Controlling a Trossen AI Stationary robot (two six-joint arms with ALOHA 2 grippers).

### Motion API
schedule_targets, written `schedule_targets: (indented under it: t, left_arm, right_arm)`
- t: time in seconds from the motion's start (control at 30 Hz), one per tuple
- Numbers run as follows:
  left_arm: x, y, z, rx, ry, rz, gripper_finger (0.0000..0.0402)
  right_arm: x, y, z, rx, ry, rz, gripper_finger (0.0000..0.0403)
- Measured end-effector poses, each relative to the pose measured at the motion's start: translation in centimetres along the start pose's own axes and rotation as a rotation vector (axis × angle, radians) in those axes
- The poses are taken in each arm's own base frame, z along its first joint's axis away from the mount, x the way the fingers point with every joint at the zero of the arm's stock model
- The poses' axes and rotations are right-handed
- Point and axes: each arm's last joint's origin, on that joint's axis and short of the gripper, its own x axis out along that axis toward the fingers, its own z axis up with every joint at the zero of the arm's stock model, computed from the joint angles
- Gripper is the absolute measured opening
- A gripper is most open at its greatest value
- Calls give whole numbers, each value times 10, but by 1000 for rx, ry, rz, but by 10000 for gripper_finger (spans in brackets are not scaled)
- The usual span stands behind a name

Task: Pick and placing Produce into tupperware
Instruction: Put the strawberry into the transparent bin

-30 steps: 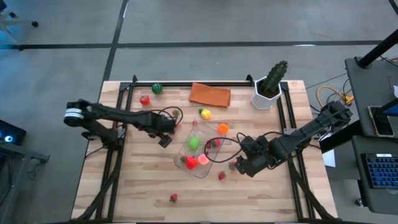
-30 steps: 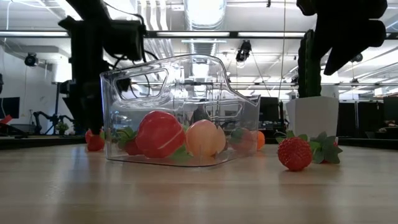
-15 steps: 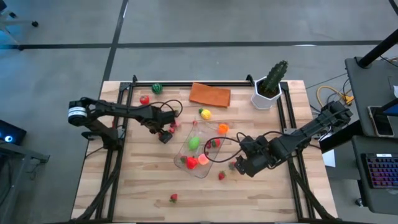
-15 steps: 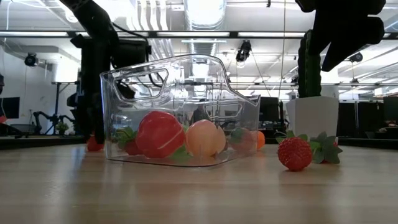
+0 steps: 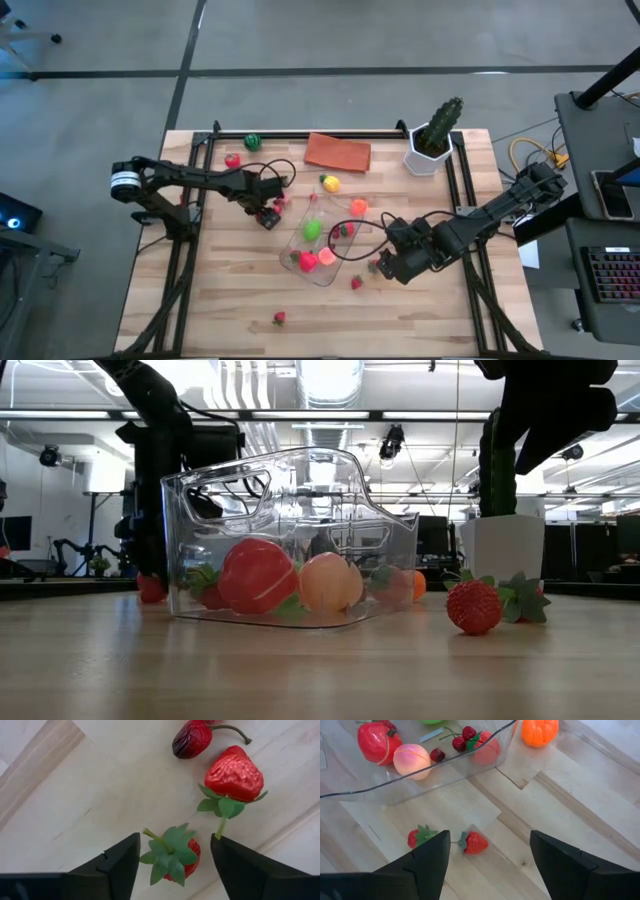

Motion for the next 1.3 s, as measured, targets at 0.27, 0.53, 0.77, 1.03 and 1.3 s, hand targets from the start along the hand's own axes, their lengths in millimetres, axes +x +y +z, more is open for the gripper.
schedule_targets:
  t: [0.27,0.53,0.77,1.03,1.3]
  left_arm:
    - [4,3,-5,-1,33,18,188]
    - [6,4,-8,-1,51,6,184]
    - [6,4,-8,0,49,3,169]
    - [5,4,-8,7,48,-5,115]
    - [-61,-6,-5,31,-164,-212,135]
  right_arm:
    - [0,0,0,10,0,0,265]
    - [0,0,0,19,0,0,266]
    - [0,0,0,19,0,0,264]
    - [0,0,0,26,0,0,267]
    - [0,0,0,25,0,0,265]
